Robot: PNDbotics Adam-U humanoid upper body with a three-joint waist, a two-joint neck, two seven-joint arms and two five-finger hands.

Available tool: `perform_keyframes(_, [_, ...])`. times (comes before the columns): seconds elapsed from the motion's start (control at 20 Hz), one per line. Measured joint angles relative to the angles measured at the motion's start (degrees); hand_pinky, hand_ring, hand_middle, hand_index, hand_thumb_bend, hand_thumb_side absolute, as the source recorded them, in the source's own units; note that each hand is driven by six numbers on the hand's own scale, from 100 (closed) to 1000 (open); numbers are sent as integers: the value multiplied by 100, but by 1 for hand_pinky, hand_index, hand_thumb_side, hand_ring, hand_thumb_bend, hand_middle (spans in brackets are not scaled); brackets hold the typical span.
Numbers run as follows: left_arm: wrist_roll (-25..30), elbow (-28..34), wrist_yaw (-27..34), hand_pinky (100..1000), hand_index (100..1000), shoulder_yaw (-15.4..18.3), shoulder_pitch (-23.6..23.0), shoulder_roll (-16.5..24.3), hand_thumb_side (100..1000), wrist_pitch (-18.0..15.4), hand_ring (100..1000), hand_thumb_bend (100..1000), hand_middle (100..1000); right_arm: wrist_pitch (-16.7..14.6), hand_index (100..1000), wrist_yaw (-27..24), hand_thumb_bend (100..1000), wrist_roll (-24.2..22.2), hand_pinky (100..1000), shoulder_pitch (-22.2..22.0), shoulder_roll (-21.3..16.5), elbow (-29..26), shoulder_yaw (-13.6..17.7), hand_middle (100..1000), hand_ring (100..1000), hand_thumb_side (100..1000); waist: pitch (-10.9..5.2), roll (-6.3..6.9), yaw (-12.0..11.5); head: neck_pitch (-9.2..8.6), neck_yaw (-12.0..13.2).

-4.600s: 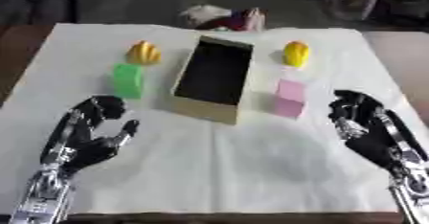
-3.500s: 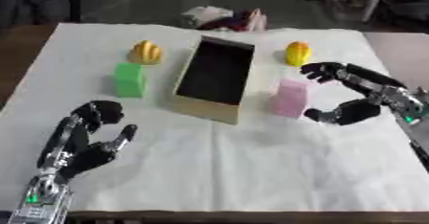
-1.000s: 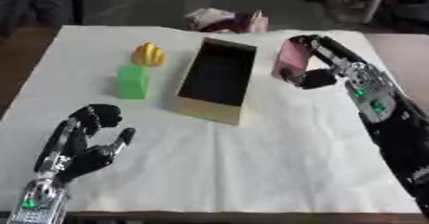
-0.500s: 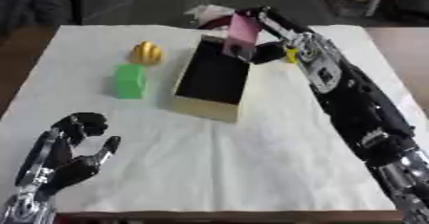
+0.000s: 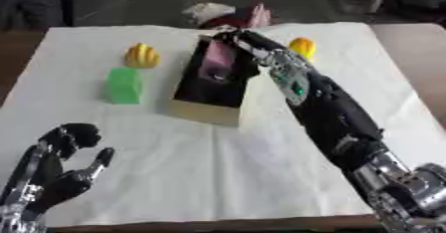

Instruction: Pick up objects on the table and place them in the box.

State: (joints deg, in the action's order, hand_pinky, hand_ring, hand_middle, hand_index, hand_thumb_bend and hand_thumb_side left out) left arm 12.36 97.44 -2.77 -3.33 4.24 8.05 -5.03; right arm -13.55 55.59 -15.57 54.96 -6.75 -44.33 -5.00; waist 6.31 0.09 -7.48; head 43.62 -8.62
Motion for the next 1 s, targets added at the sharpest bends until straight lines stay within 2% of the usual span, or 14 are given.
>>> perform_keyframes(0.1, [0,0,0,739,691,0,0,0,100,0,672,434,624,-45,979,107,518,-20,855,0,-14,-83,1,889,846,512,0,-16,7,-29,-11])
perform_keyframes(0.25, [0,0,0,739,691,0,0,0,100,0,672,434,624,-34,977,130,494,80,859,30,-115,-264,68,892,847,450,0,-23,17,-41,-45])
perform_keyframes(0.45, [-8,0,0,739,690,3,-1,0,100,0,672,434,624,242,966,159,451,401,849,96,-458,-278,431,881,841,396,0,-27,53,-84,-76])
perform_keyframes(0.7, [-27,0,-2,739,690,7,1,0,100,-3,671,433,624,703,949,61,433,863,838,85,-992,288,1154,864,830,402,12,-47,43,-156,-129])
perform_keyframes(0.85, [-30,0,-3,739,690,10,33,2,100,-2,671,433,624,989,936,-155,409,1150,832,29,-1157,736,1603,848,823,414,58,-72,-24,-241,-202])
perform_keyframes(0.95, [-30,1,-5,739,690,10,42,3,100,-2,671,433,624,1180,935,-318,406,1341,832,-3,-1207,1044,1749,845,825,418,82,-73,-58,-293,-257])
perform_keyframes(1.0, [-30,1,-6,739,690,10,44,3,100,-2,671,433,624,1275,935,-407,439,1436,834,-7,-1219,1198,1764,842,825,386,86,-68,-74,-306,-278])
